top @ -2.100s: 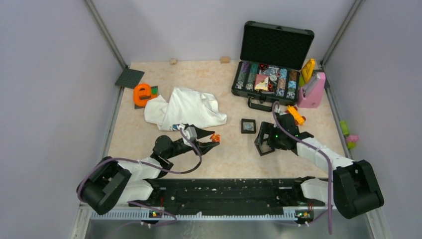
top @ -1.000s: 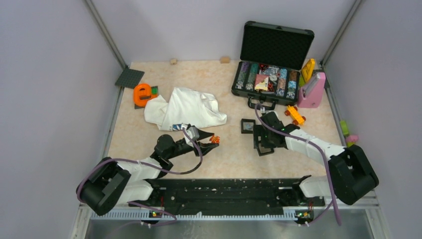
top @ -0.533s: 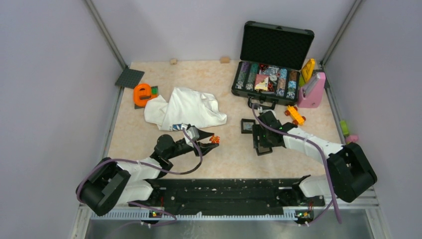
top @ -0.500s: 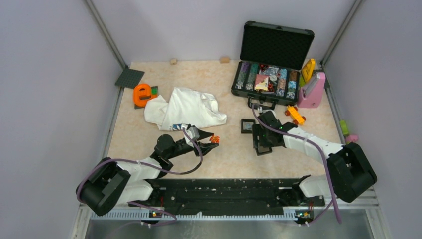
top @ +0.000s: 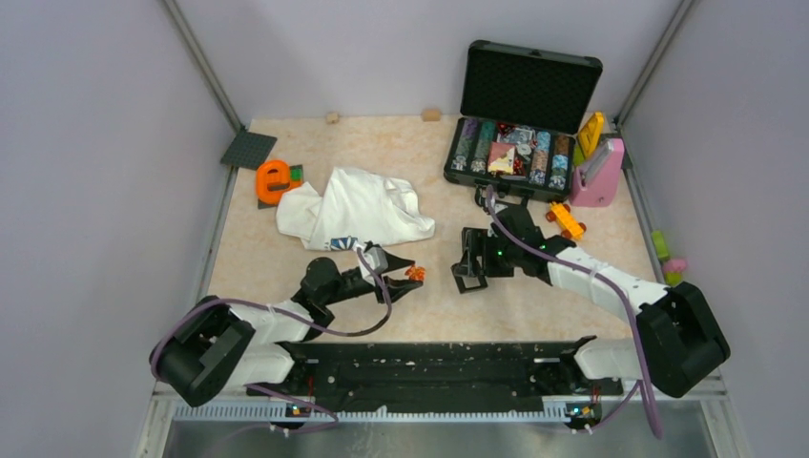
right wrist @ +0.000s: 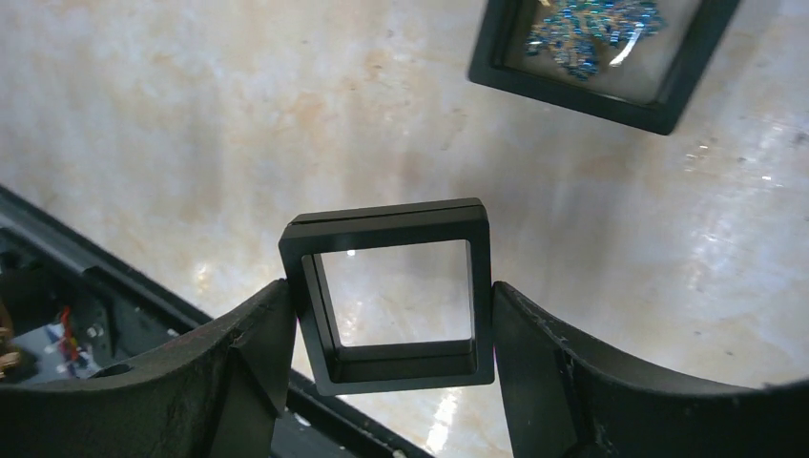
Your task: Remove the brooch from the garment
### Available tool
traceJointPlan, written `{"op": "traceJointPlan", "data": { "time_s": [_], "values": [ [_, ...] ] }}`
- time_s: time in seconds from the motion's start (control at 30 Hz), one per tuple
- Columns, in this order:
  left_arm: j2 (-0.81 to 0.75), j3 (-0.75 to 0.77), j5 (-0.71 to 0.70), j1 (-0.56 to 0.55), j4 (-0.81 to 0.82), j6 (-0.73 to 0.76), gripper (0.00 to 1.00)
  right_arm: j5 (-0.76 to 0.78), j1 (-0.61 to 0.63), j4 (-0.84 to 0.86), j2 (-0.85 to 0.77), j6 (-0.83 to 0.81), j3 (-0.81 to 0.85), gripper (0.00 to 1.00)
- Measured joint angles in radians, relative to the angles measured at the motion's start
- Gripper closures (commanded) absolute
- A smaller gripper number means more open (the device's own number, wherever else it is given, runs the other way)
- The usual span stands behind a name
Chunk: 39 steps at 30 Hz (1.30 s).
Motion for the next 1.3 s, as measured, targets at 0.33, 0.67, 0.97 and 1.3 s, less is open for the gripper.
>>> {"op": "traceJointPlan", "data": {
  "time_s": [0.33, 0.67, 0.97, 1.3],
  "values": [
    [0.067, 0.046, 0.005, -0.054, -0.053, 0.079, 0.55, -0.089, 0.053, 0.062, 0.001, 0.031, 0.000, 0.38],
    [0.085, 0.081, -0.022, -0.063, -0.167, 0.126, 0.55, -0.100, 0.094, 0.073, 0.023, 0.042, 0.036, 0.41],
    [0.091, 0.113, -0.052, -0.066, -0.264, 0.148, 0.55, -0.103, 0.117, 0.074, 0.023, 0.048, 0.042, 0.42],
    [0.095, 0.120, -0.071, -0.072, -0.307, 0.160, 0.56, -0.103, 0.124, 0.059, 0.023, 0.048, 0.042, 0.43]
  ]
}}
